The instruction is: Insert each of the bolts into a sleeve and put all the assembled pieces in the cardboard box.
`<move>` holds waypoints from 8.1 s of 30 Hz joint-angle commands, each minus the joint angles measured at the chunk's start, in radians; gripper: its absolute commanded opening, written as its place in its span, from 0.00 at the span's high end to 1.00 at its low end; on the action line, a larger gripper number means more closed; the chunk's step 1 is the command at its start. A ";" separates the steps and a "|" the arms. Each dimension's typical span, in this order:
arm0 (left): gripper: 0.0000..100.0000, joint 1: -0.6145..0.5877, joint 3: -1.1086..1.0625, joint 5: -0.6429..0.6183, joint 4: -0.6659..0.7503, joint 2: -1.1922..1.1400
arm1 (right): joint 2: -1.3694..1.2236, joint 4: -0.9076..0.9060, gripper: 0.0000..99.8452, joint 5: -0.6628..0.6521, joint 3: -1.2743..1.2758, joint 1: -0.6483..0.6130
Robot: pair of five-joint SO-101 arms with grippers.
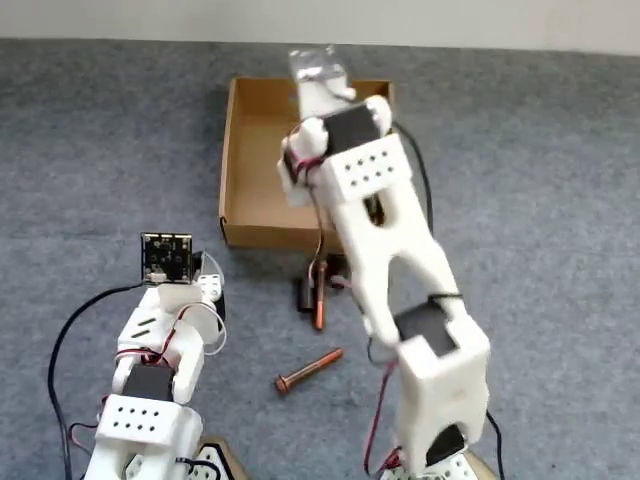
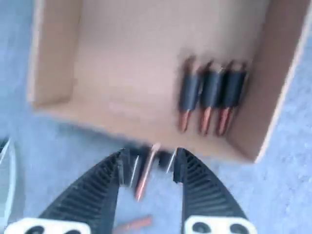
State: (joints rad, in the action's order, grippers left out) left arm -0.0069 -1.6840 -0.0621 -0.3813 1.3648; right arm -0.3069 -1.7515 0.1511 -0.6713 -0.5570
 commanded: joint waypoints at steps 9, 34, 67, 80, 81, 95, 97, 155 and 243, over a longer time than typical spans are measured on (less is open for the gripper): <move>0.98 -0.119 -0.004 0.003 0.020 0.012 | 0.366 0.334 0.85 -0.069 0.806 -0.077; 0.98 -0.312 0.008 -0.377 0.021 0.012 | 0.361 0.923 0.86 -0.074 1.279 -0.170; 0.98 -0.269 0.005 -0.376 0.021 0.012 | 0.696 0.582 0.99 -0.236 1.242 0.208; 0.98 -0.266 0.005 -0.376 0.021 0.012 | 0.570 0.657 0.99 -0.520 1.515 0.469; 0.98 -0.266 0.005 -0.376 0.021 0.012 | 0.567 0.650 0.99 -0.525 1.514 0.466; 0.98 -0.266 0.005 -0.376 0.021 0.012 | 0.558 0.667 0.79 -0.531 1.506 0.325; 0.98 -0.266 0.005 -0.376 0.021 0.012 | 0.558 0.696 0.79 -0.531 1.509 0.326; 0.89 -0.054 1.079 0.328 -0.962 -0.573 | 1.799 0.891 1.00 -0.130 2.080 0.429; 0.99 0.188 1.345 -0.474 -0.933 -1.558 | 1.900 0.891 1.00 -0.048 2.118 0.662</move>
State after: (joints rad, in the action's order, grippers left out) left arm 0.3061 -0.3874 -0.5332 -1.1745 -0.1956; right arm 1.5804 -0.8815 0.0974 1.4538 0.0936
